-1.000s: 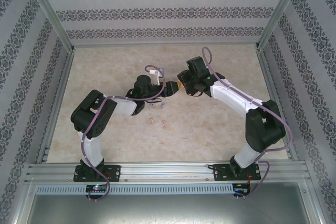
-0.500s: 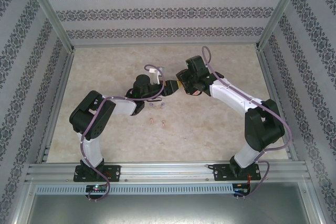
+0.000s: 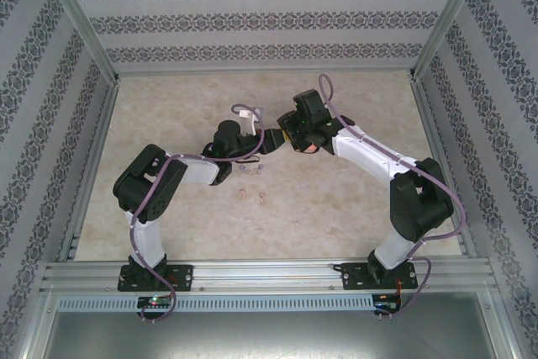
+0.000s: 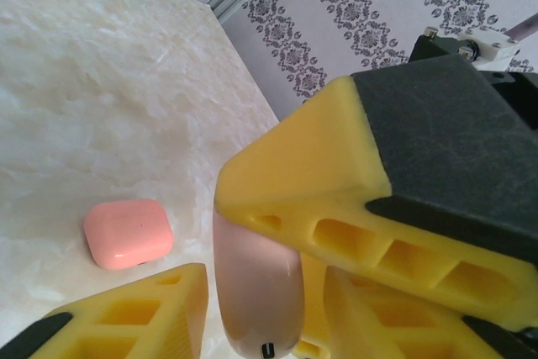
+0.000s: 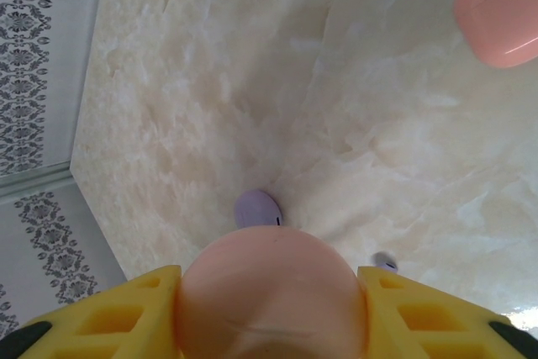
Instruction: Insert the wireless bluetooth earbuds into the charging case
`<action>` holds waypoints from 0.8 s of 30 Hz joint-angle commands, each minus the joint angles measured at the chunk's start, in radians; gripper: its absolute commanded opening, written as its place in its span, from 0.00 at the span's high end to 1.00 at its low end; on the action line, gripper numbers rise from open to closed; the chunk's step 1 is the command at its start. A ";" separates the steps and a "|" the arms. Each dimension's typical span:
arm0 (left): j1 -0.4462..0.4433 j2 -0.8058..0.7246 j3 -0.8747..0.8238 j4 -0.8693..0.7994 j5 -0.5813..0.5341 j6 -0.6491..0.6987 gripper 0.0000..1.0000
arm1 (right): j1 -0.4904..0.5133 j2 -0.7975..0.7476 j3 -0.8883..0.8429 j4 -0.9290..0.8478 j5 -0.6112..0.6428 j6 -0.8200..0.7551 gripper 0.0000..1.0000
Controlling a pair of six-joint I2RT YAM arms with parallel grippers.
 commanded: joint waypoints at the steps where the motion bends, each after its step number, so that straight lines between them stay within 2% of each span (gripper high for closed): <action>1: -0.009 0.019 0.025 0.077 -0.017 -0.012 0.63 | 0.011 0.012 0.017 0.006 -0.016 0.012 0.59; 14: -0.009 0.034 0.027 0.108 -0.024 -0.031 0.92 | 0.017 0.005 0.005 0.022 -0.024 0.025 0.59; 16: -0.009 0.034 0.027 0.109 -0.019 -0.034 0.97 | 0.014 -0.002 0.004 0.027 -0.024 0.025 0.52; 18: -0.010 0.030 0.027 0.106 -0.017 -0.036 1.00 | 0.004 -0.012 0.006 0.037 -0.021 0.020 0.40; 21: -0.009 0.023 0.021 0.098 -0.011 -0.040 1.00 | -0.023 -0.039 0.018 0.049 -0.023 -0.009 0.25; 24: -0.005 -0.002 0.011 0.075 0.004 -0.036 1.00 | -0.052 -0.090 0.022 0.036 -0.013 -0.071 0.21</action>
